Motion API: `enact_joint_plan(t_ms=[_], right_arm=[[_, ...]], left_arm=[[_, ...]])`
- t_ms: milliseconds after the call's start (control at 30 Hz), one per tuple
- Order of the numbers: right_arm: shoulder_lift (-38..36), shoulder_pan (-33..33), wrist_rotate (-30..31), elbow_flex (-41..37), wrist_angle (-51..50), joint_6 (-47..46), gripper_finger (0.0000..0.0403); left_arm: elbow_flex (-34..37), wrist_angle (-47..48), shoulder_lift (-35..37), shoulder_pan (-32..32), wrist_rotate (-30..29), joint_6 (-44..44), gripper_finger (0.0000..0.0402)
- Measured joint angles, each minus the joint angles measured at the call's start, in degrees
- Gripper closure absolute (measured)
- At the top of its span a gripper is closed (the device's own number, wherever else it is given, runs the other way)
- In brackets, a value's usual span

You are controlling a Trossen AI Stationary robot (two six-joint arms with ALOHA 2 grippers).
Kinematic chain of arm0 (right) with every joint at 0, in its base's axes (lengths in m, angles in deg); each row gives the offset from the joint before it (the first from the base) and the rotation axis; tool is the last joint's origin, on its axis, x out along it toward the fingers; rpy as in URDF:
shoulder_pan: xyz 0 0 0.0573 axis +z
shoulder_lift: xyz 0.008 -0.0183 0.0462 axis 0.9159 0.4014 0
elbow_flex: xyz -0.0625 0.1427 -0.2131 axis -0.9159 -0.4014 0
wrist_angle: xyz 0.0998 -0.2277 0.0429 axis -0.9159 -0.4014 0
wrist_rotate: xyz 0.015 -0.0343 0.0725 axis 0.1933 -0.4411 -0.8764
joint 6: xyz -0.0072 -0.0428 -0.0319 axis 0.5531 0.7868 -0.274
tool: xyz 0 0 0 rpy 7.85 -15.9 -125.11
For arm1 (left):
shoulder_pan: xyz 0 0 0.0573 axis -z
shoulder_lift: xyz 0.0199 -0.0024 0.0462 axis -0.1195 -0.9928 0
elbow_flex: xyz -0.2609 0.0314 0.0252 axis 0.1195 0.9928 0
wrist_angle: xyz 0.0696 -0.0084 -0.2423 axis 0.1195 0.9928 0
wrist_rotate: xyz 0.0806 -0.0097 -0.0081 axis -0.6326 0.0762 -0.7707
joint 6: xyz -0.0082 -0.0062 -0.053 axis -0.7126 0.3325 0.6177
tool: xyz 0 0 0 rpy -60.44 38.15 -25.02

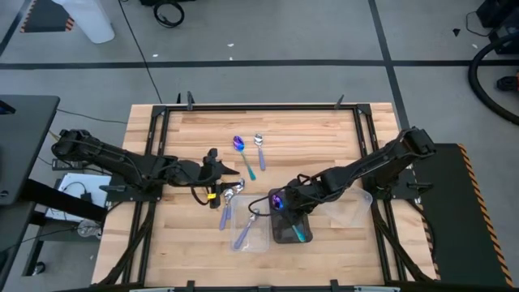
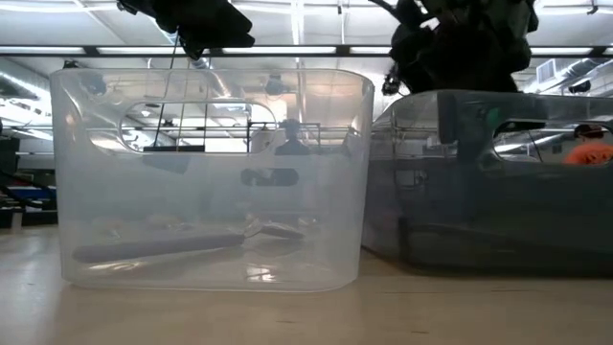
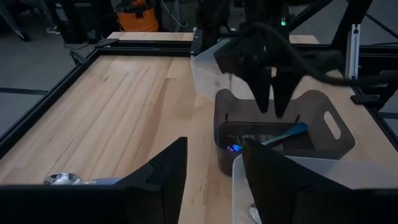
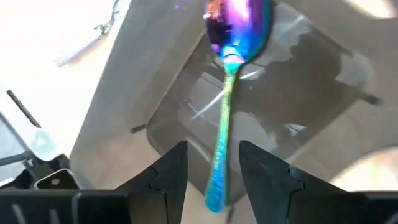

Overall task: Sort silverware by color (type)
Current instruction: Adjust the right transparent bin

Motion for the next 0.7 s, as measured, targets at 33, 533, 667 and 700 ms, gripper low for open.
enact_joint_plan(t_ms=[33,533,667,700], right_arm=[[-0.67,0.07,0.65,0.0,-0.97,0.0,0.025],[-10.3,5.05,0.42,0.02,-28.11,-5.65,0.0251],[-9.43,6.23,0.17,0.02,-33.37,-4.44,0.0251],[-8.96,6.47,0.0,0.02,-33.94,-4.44,0.0251]], left_arm=[[0.0,0.17,0.0,0.0,0.0,-0.02,0.024],[0.0,0.36,0.0,0.0,0.0,-0.07,0.024],[0.0,0.31,0.0,0.0,0.0,-0.07,0.024],[0.0,0.25,0.02,0.0,0.0,-0.07,0.024]])
